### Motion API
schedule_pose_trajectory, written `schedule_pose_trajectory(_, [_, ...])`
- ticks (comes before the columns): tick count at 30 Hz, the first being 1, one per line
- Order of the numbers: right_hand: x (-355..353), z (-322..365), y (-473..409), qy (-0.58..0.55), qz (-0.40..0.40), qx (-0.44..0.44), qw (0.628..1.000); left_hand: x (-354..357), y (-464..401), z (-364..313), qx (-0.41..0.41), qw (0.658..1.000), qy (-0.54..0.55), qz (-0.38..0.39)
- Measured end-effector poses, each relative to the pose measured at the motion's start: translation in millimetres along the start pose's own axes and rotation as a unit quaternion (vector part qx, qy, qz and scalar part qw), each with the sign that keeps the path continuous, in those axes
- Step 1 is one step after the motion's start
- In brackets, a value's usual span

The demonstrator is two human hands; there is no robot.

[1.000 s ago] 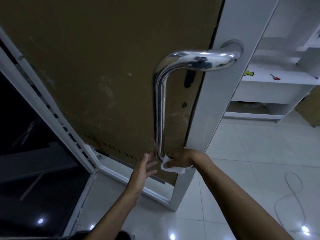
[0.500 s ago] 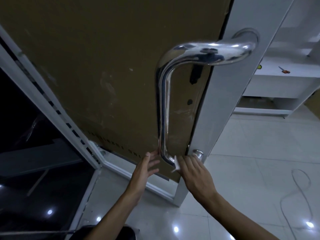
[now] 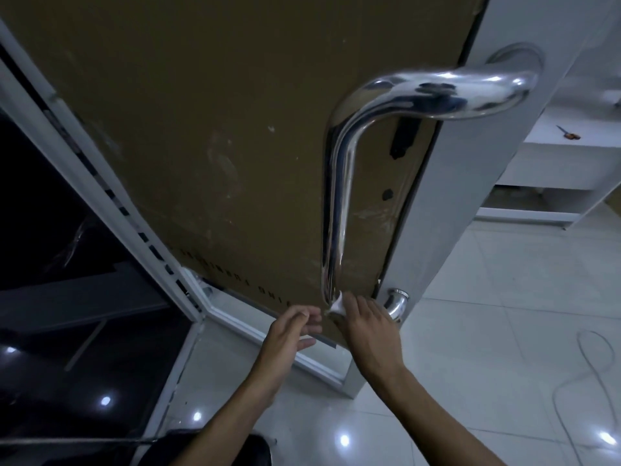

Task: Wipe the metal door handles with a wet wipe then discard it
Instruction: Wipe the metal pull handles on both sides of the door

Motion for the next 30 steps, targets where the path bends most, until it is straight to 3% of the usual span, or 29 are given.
schedule_pose_trajectory(7, [-1,0,-14,-0.121,0.013,0.142,0.982,11,11,1,-0.003,1.0,0.022,0.011])
schedule_pose_trajectory(15, [7,-6,-9,-0.291,0.102,0.167,0.937,40,17,3,0.01,0.995,0.096,0.024])
schedule_pose_trajectory(25, [-11,-3,-3,-0.318,0.108,0.135,0.932,56,-7,-9,-0.058,0.965,0.251,0.054])
schedule_pose_trajectory(30, [-13,-7,5,-0.264,0.108,0.109,0.952,57,-33,-6,-0.103,0.961,0.252,0.053])
Point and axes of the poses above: each hand's wrist, its own y-axis away from the middle knuckle, its own x-axis out of the palm, z = x × y, the point moved 9 cm from there along -y, towards the middle knuckle, and after that the axes turned 5 degrees about -x, right-handed, at the moved point
